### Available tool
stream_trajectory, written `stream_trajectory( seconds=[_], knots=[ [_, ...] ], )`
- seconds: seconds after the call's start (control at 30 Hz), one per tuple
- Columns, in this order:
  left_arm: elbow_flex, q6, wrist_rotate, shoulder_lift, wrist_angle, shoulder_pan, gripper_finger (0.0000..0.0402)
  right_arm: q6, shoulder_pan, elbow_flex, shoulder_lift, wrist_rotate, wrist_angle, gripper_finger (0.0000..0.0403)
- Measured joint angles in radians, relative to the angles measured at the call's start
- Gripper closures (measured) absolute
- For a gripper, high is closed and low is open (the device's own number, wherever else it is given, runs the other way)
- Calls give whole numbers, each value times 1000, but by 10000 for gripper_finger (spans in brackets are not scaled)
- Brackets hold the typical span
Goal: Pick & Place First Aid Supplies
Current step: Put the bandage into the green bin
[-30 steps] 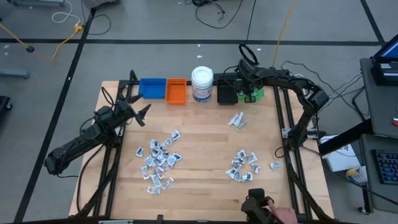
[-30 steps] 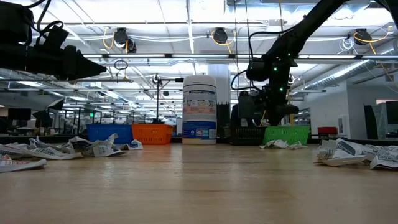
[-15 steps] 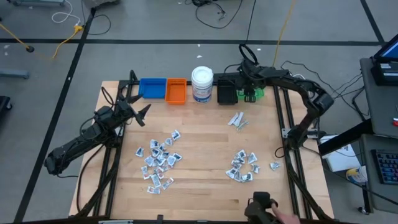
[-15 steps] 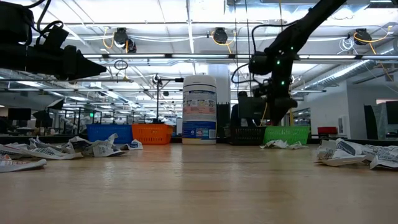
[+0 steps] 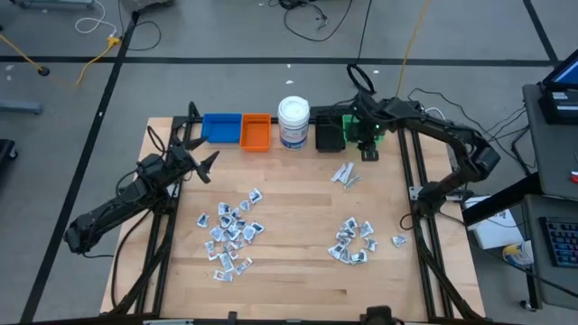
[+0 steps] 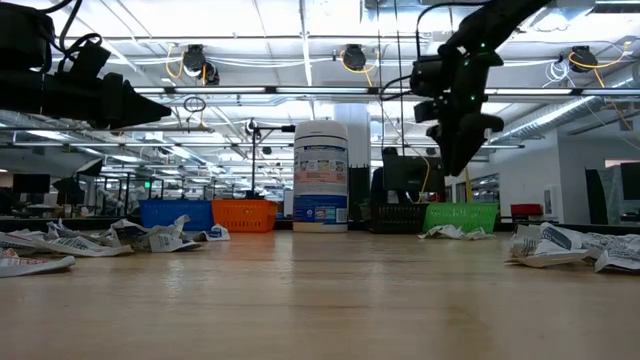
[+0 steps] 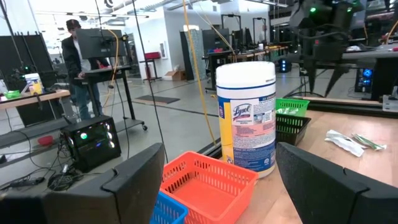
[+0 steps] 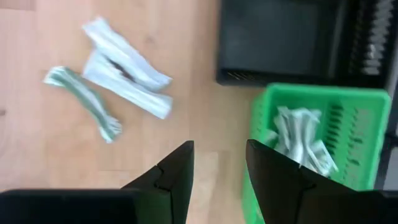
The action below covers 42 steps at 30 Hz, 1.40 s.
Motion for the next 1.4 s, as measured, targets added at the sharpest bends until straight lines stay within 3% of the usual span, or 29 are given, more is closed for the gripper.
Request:
stream_trajectory(
  seconds=[0.43, 0.7, 0.9, 1.2, 1.4],
  knots=[
    [0, 0, 0, 0, 0, 0, 92, 37, 185, -143, -81, -12, -13, 266],
    [0, 0, 0, 0, 0, 0, 91, 79, 288, -331, -91, -6, 163, 266],
    [0, 0, 0, 0, 0, 0, 91, 136, 294, -419, -71, 46, 274, 267],
    [0, 0, 0, 0, 0, 0, 92, 134, 270, -442, -21, 44, 363, 272],
    [0, 0, 0, 0, 0, 0, 92, 129, 270, -440, 3, 41, 361, 323]
  ],
)
